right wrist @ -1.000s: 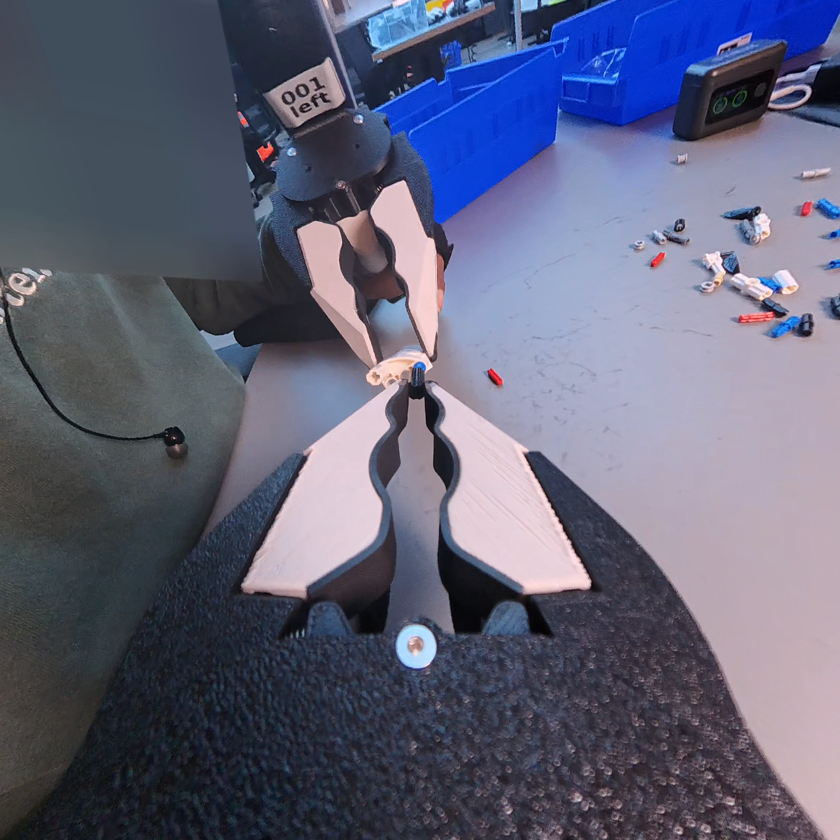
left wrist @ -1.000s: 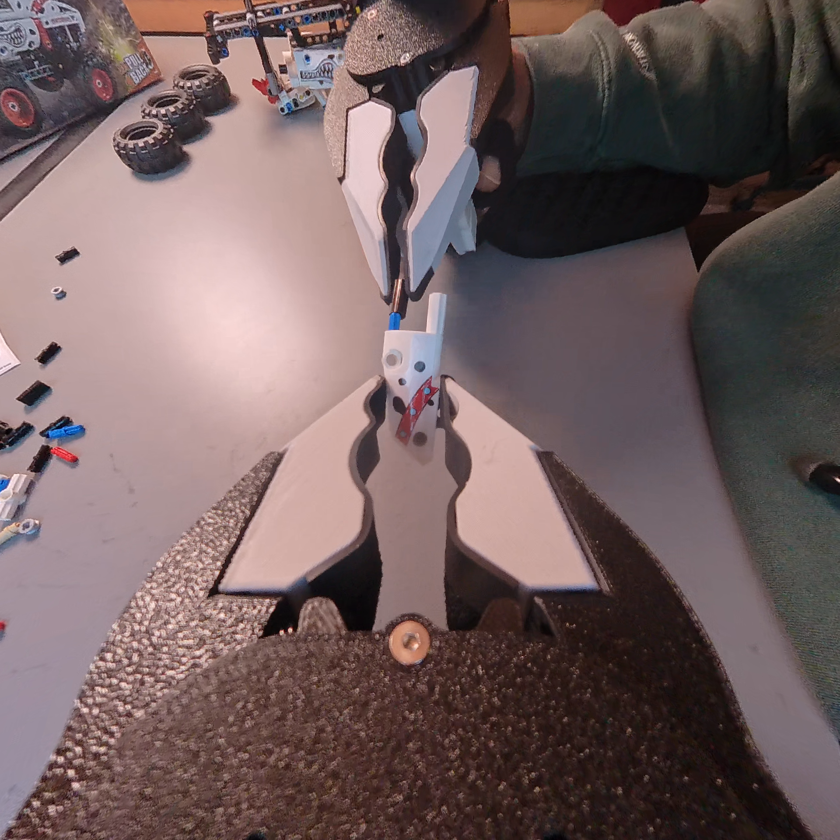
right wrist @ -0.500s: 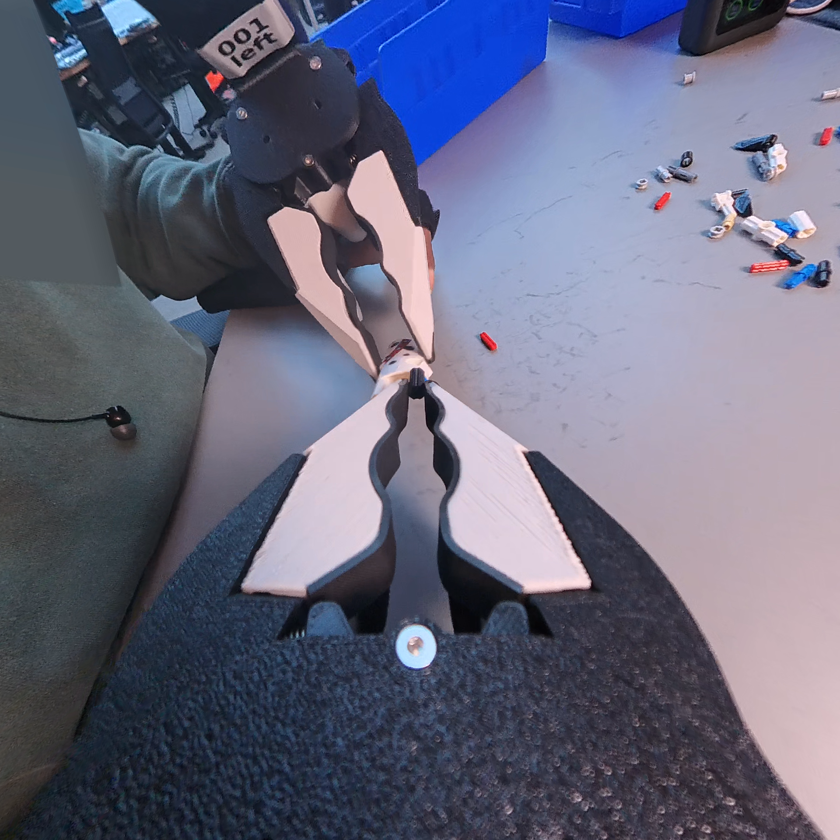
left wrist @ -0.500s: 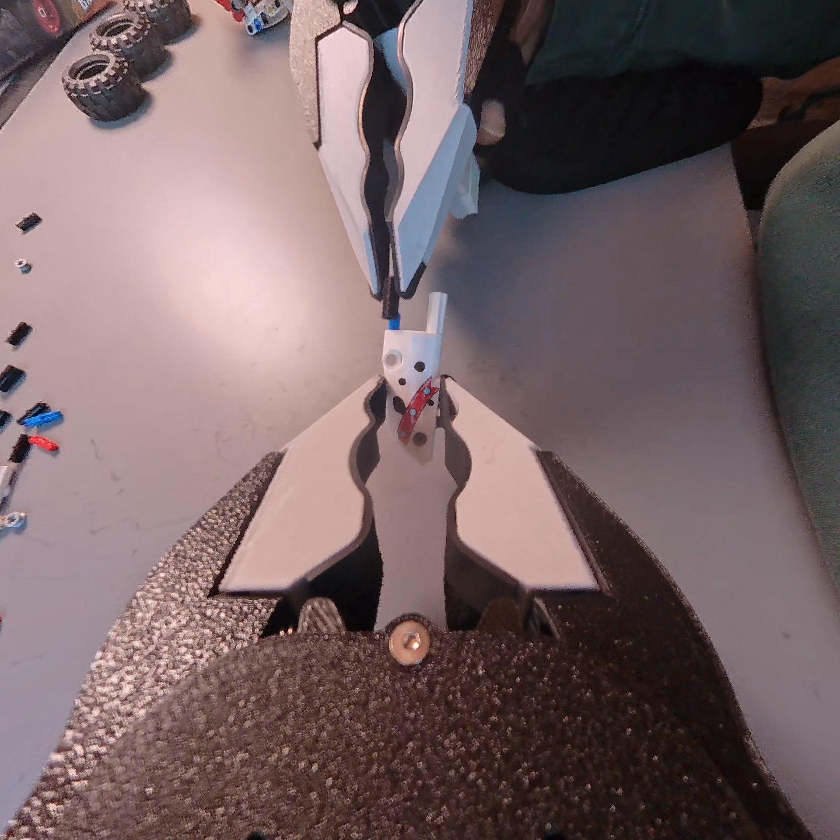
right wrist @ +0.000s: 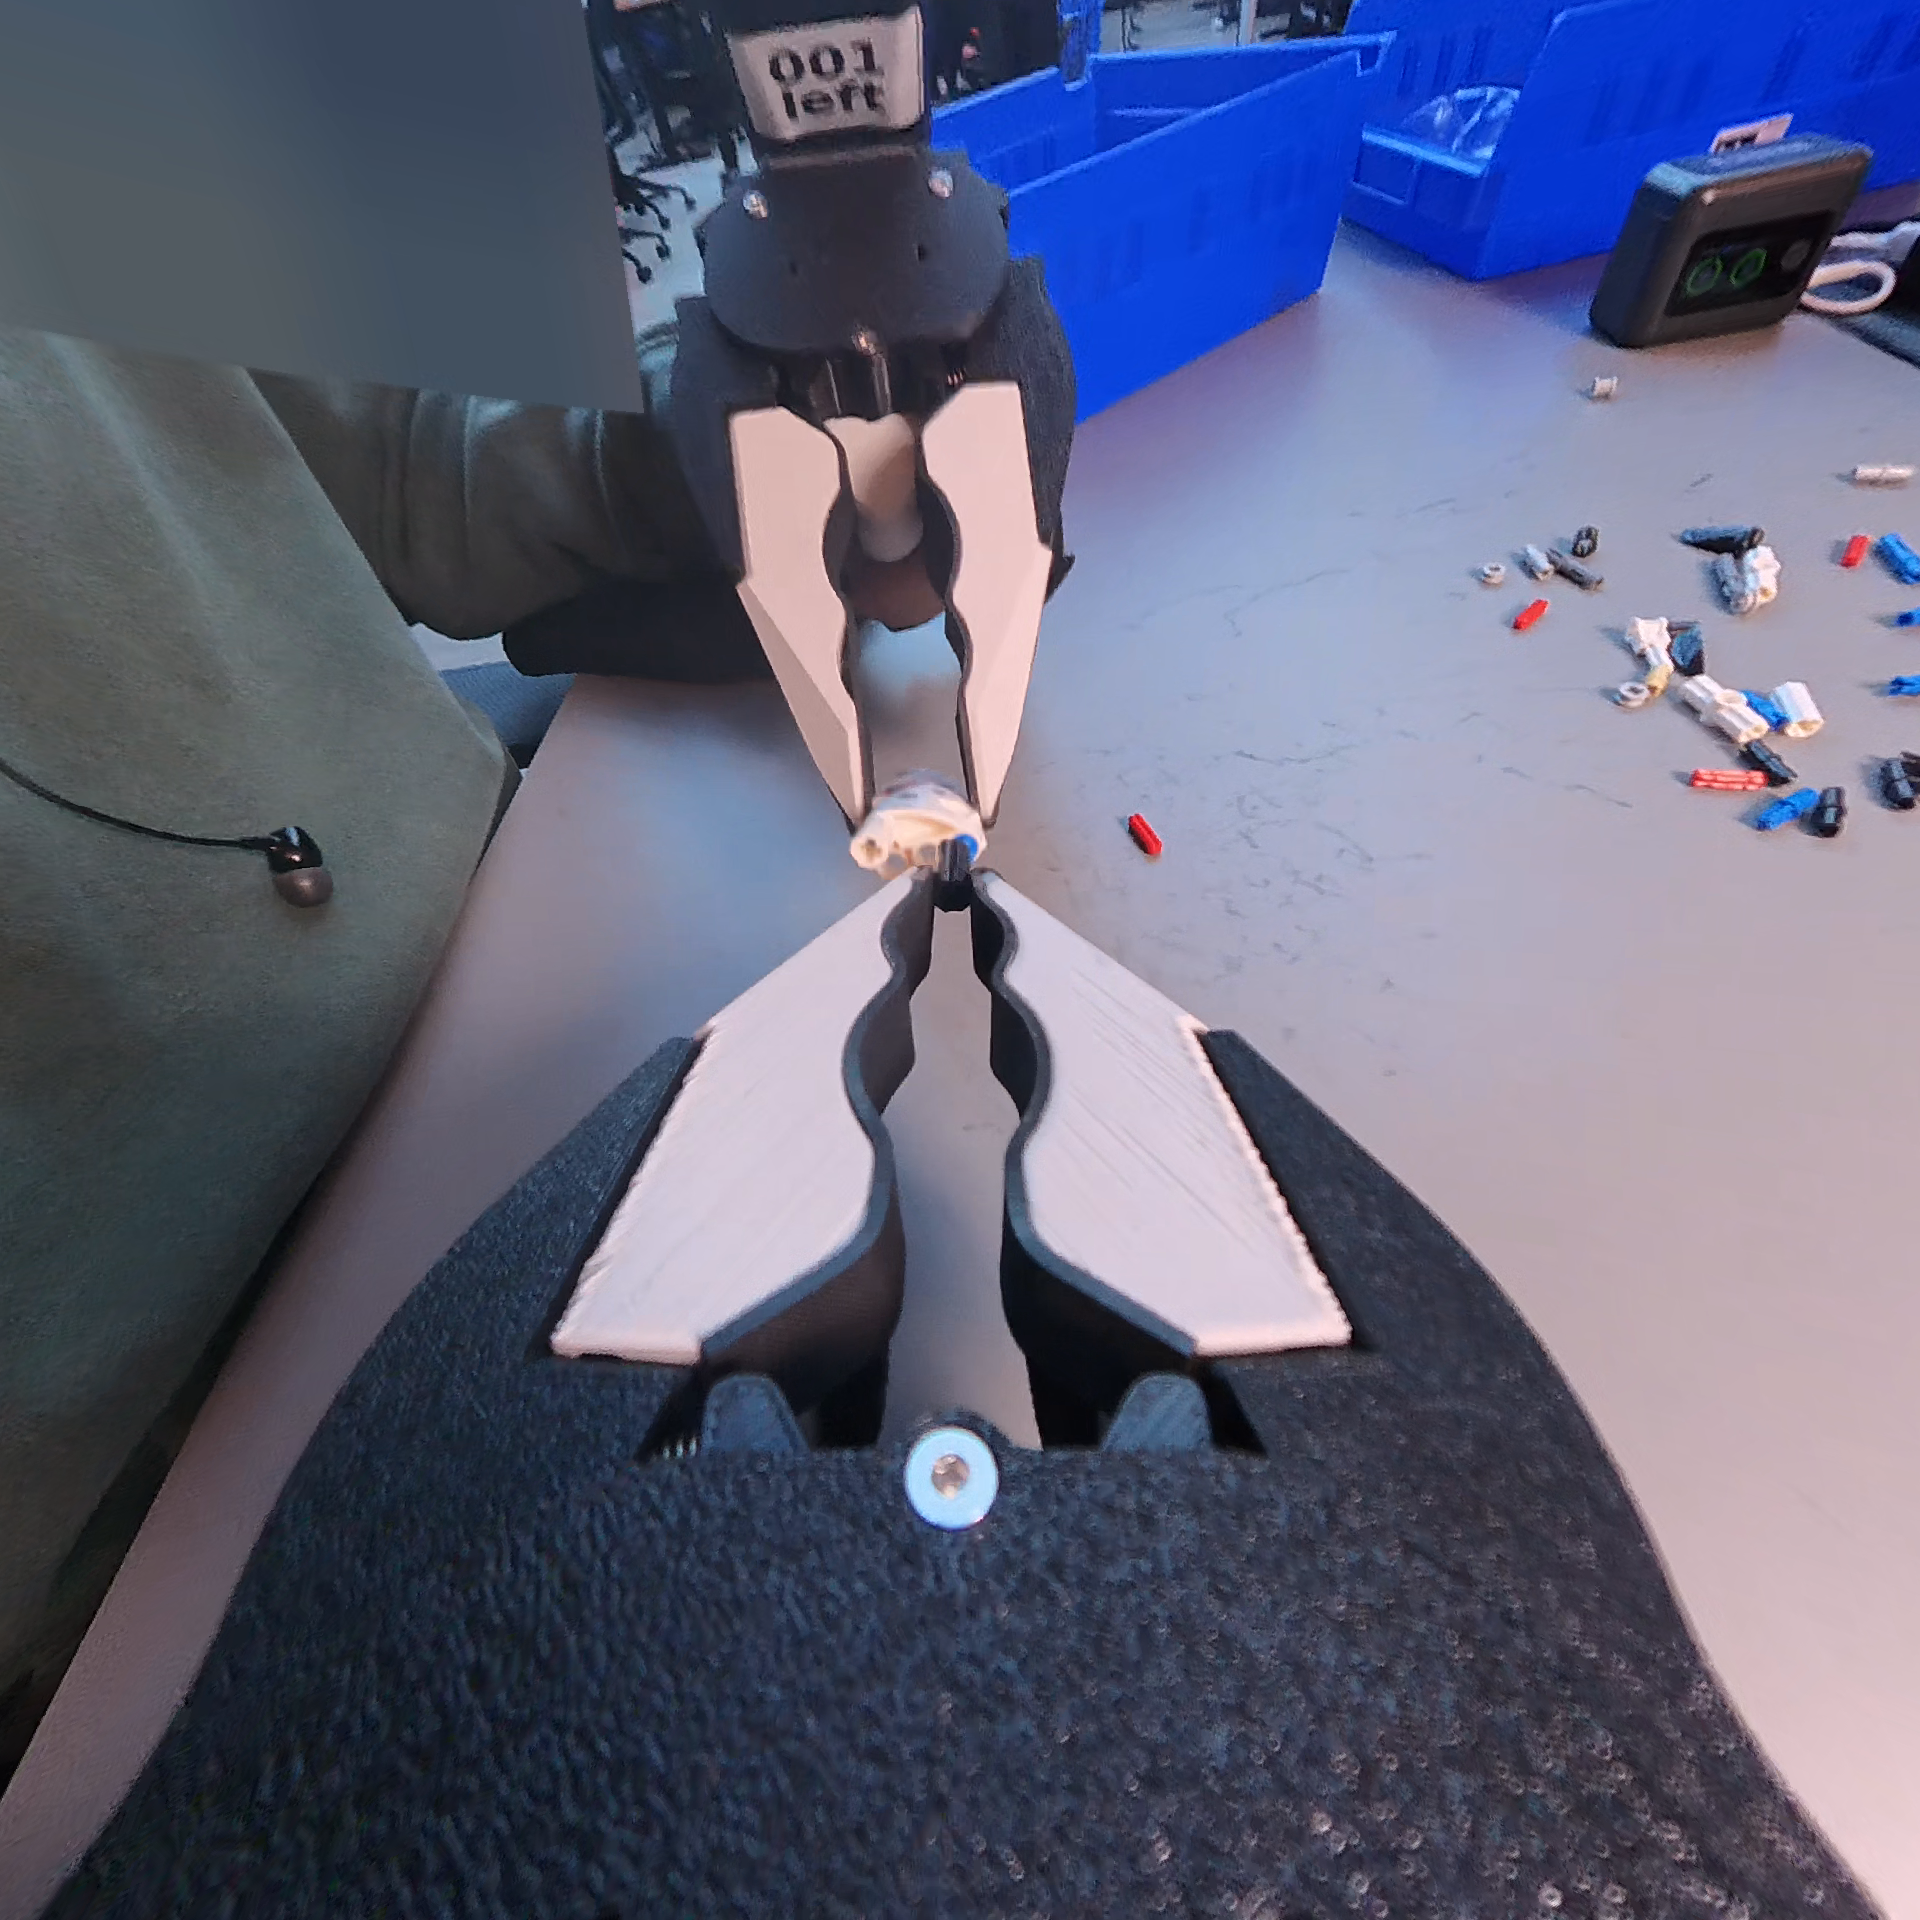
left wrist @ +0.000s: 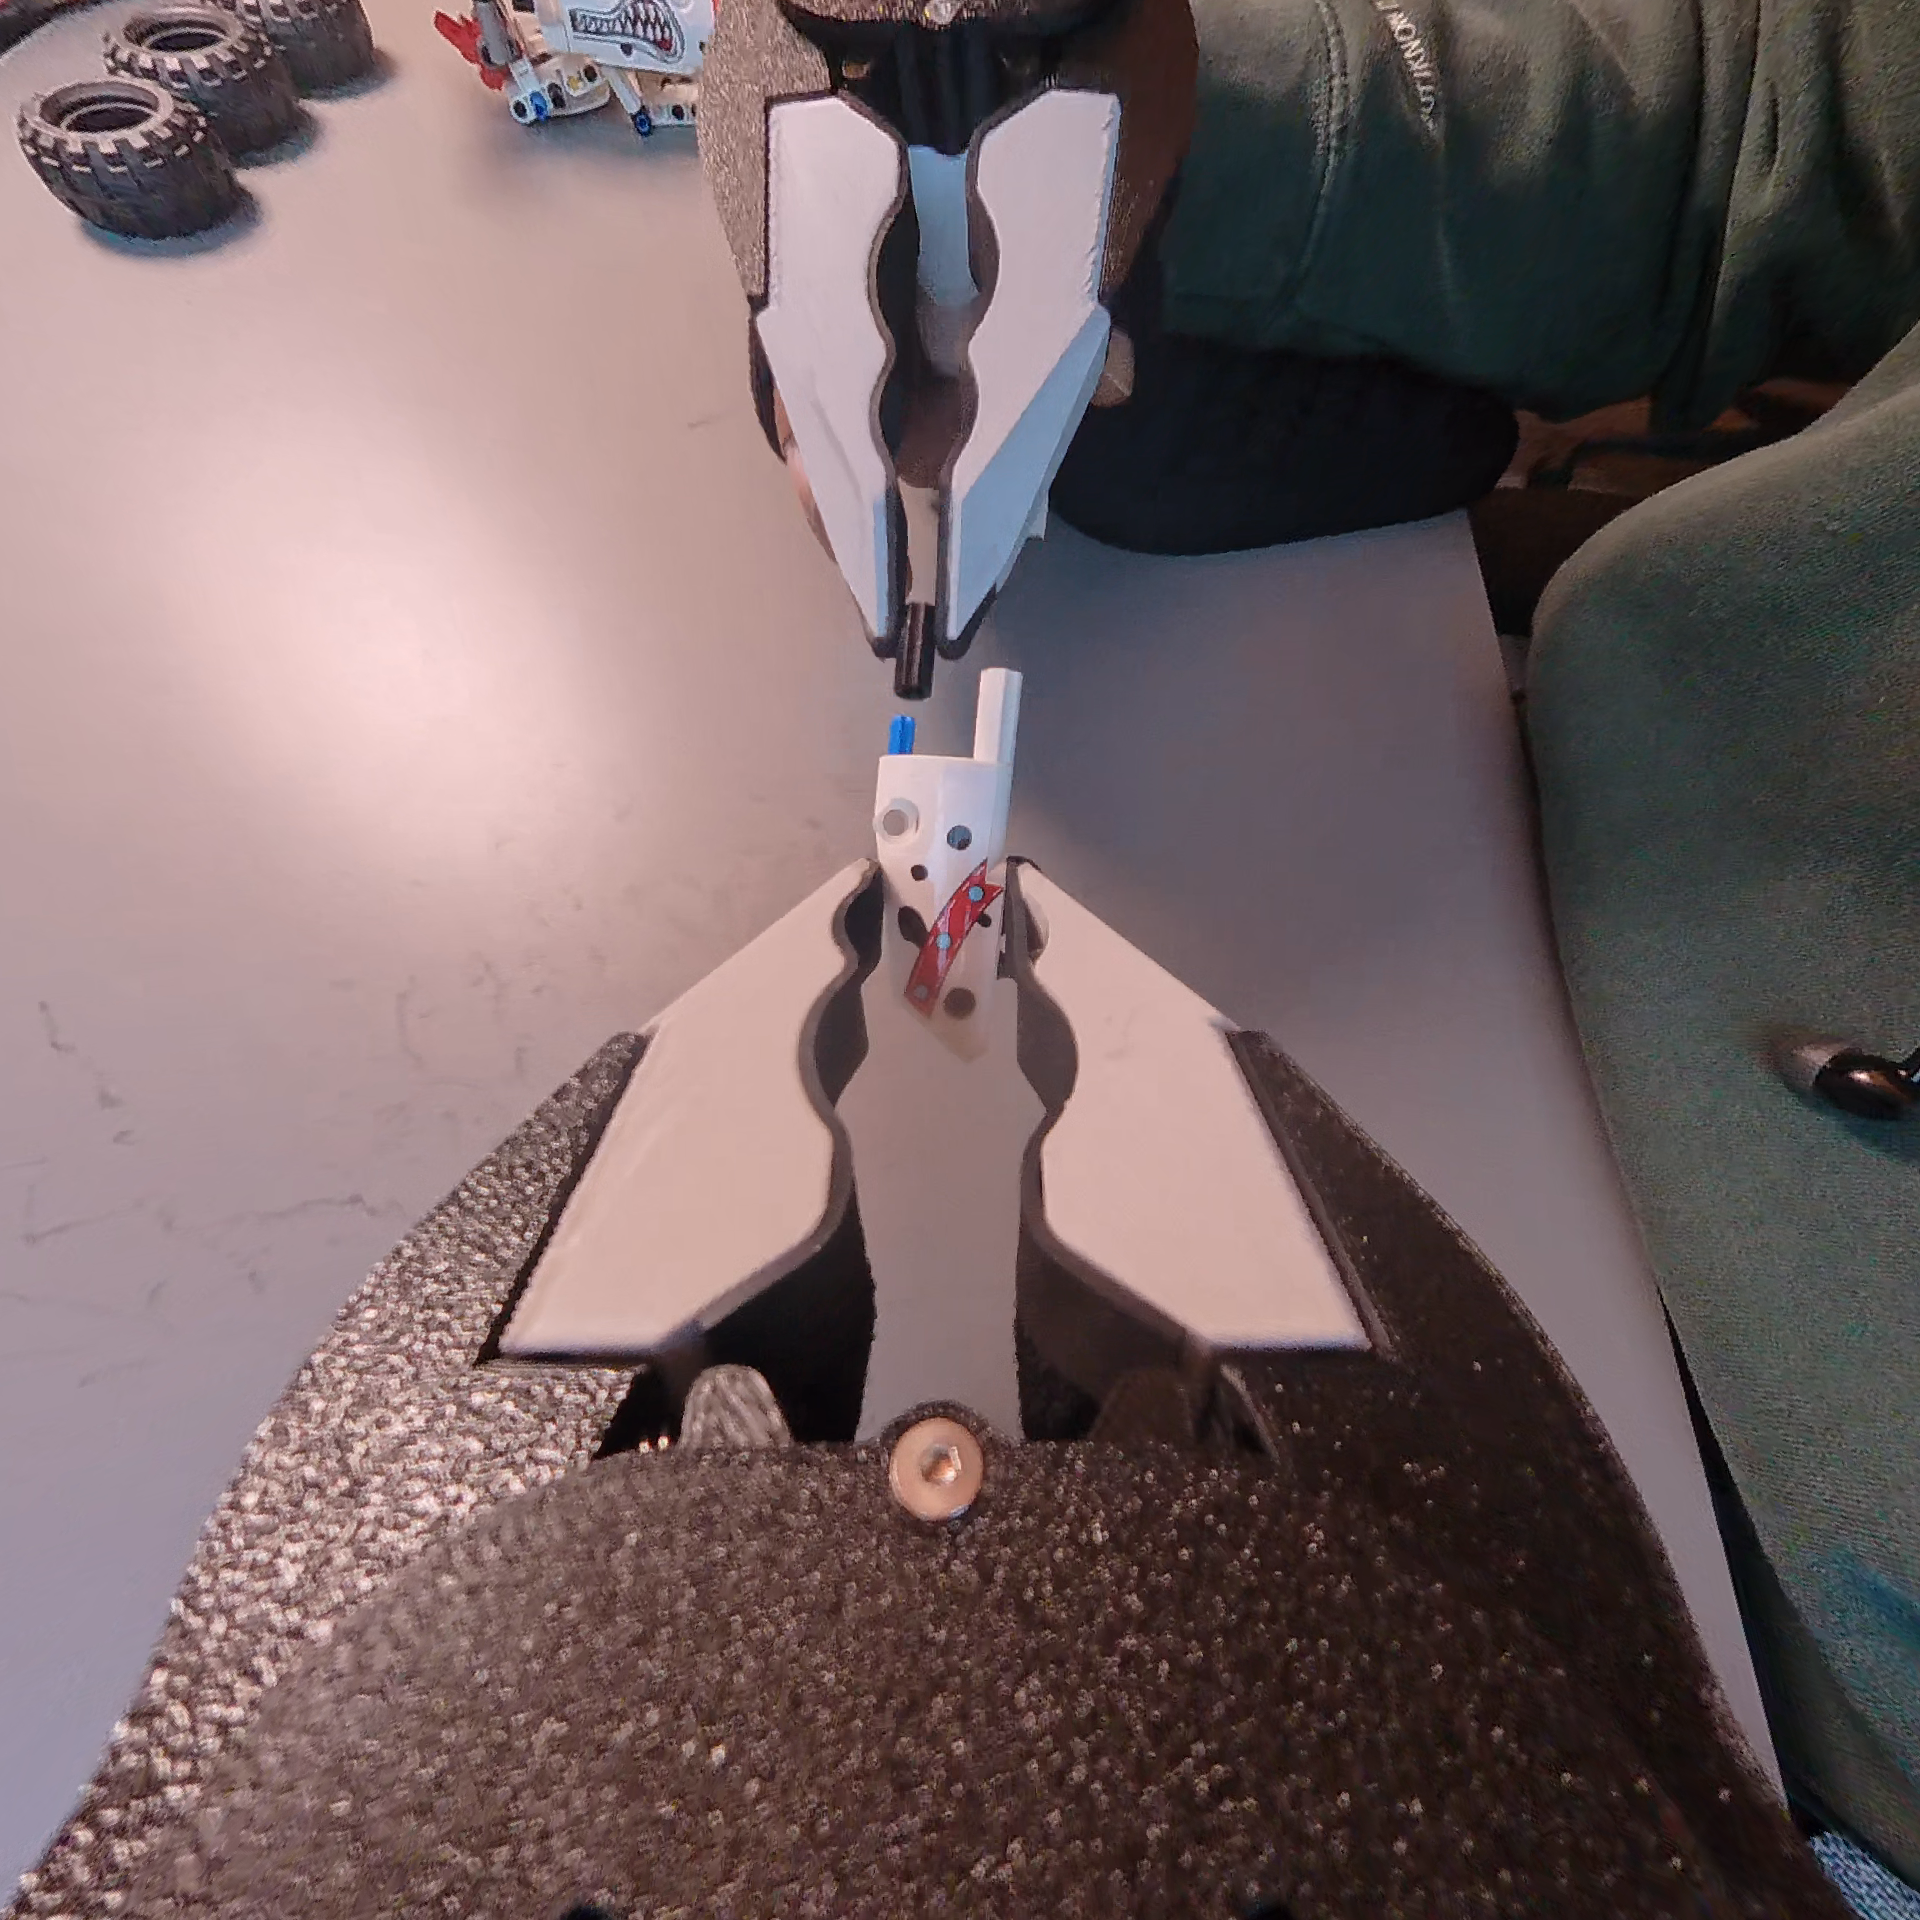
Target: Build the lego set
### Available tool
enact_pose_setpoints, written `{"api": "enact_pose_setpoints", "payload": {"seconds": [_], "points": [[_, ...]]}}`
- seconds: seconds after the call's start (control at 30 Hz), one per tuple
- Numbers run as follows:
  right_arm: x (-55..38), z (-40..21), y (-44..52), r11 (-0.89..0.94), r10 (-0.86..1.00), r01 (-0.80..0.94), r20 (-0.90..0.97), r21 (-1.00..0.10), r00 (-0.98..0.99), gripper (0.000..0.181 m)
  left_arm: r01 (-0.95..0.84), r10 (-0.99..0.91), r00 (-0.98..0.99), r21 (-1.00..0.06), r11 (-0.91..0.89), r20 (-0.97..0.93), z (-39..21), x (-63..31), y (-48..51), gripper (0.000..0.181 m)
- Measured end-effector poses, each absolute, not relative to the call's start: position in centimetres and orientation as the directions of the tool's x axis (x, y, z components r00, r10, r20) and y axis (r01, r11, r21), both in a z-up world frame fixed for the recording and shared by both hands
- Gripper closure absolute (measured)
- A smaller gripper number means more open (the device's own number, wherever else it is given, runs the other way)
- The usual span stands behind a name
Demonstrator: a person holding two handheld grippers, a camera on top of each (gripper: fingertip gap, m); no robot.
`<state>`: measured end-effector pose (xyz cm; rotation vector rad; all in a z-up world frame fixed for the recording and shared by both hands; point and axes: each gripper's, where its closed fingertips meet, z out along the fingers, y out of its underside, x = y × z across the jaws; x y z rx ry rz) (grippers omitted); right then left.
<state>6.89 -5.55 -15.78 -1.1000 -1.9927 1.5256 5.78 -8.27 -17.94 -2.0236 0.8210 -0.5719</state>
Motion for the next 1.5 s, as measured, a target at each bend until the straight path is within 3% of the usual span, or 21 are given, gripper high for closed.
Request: {"api": "enact_pose_setpoints", "payload": {"seconds": [0.7, 1.27, 1.5], "points": [[7.3, -15.6, -6.0, 0.117, 0.759, 0.321, -0.124, -0.94, -0.639, 0.175, -0.303, -0.746, 0.651, -0.851, -0.428, 0.142, -17.5, 6.4, -8.8, 0.159], [7.9, -18.2, -7.3, 0.343, 0.727, 0.321, 0.033, -0.883, -0.685, 0.175, -0.285, -0.741, 0.586, -0.772, -0.567, 0.328, -19.6, 7.3, -10.1, 0.159], [8.2, -19.6, -7.7, 0.435, 0.702, 0.34, 0.078, -0.834, -0.708, 0.176, -0.358, -0.746, 0.591, -0.73, -0.582, 0.305, -21.4, 7.8, -10.3, 0.16]]}}
